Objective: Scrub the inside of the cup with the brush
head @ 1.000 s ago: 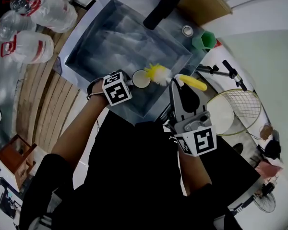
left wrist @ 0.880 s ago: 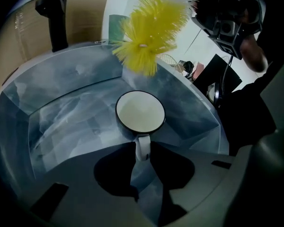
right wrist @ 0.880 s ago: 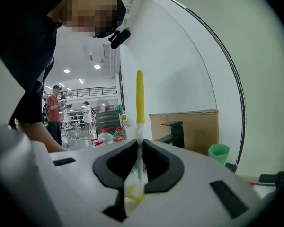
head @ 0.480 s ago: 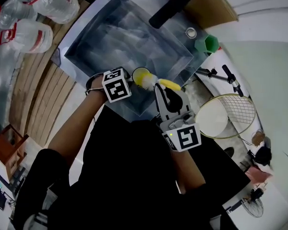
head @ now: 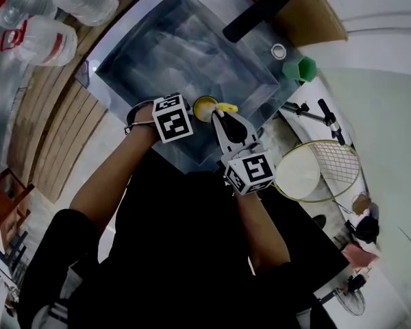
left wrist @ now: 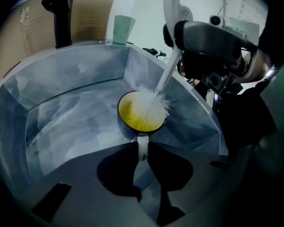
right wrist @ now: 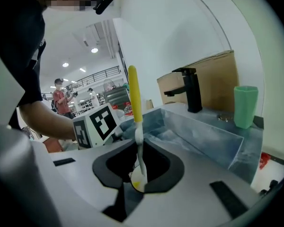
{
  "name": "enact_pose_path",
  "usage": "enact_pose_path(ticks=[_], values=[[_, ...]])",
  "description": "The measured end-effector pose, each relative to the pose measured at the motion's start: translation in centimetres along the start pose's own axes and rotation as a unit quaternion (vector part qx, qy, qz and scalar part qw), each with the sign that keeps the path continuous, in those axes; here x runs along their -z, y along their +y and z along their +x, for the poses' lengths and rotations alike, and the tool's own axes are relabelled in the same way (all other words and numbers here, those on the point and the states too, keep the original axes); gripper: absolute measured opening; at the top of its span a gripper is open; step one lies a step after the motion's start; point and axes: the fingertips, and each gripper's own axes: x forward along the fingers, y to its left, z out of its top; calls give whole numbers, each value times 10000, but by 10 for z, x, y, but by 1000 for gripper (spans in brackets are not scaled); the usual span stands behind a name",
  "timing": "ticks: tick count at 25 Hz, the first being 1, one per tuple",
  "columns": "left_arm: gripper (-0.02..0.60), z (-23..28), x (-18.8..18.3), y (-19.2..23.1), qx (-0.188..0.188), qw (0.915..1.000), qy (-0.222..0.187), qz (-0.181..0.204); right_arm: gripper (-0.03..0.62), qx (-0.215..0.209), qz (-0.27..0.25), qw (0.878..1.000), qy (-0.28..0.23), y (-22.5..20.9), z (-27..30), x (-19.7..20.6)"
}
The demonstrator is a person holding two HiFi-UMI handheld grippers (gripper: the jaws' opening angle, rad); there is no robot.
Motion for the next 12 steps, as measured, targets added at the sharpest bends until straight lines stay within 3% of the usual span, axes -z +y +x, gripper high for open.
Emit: enact_pose_path(ticks=[7, 12], values=[[74, 1, 0, -1, -14, 10000, 26, 52, 52, -184, -190, 9996, 126, 6, 11, -10], [73, 1, 1, -2, 76, 9999, 68, 104, 49, -154, -284, 9975, -626, 15, -6, -62]])
